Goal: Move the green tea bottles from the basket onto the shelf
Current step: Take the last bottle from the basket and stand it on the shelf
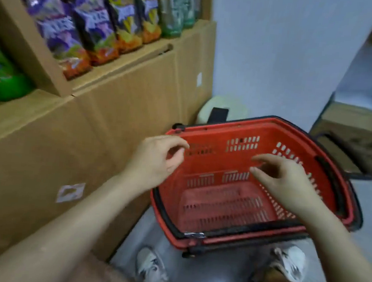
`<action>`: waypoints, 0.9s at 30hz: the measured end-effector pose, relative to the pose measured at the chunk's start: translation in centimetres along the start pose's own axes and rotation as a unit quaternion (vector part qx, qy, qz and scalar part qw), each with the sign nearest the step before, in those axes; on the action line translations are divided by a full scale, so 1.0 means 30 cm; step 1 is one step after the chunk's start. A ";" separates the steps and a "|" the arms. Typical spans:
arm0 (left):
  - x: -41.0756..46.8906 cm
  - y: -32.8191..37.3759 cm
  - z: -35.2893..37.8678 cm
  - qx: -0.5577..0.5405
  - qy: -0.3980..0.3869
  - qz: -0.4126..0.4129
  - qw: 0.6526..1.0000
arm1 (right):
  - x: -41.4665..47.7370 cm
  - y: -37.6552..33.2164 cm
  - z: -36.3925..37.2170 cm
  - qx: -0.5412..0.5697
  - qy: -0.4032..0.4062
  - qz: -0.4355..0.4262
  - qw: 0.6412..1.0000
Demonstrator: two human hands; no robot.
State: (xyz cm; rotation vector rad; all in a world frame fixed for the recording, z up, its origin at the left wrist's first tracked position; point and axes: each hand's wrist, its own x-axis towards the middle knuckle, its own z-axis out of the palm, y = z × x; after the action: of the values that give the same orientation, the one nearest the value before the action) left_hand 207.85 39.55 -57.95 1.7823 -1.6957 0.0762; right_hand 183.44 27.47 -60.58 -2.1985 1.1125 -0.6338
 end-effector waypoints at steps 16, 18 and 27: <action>-0.080 -0.280 1.086 0.150 -0.600 -0.014 0.785 | 0.159 0.489 0.228 -0.148 -0.203 0.091 0.964; -0.122 -0.297 1.114 0.132 -0.621 -0.022 0.773 | 0.130 0.502 0.231 -0.132 -0.206 0.097 0.965; -0.256 -0.248 1.112 0.095 -0.636 -0.098 0.760 | -0.053 0.536 0.238 -0.139 -0.250 0.153 0.946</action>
State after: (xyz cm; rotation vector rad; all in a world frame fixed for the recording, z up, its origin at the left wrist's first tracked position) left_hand 200.27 29.24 -90.57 2.3289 -2.3386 -1.4083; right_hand 178.29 23.16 -76.94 -2.1660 1.2743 0.2248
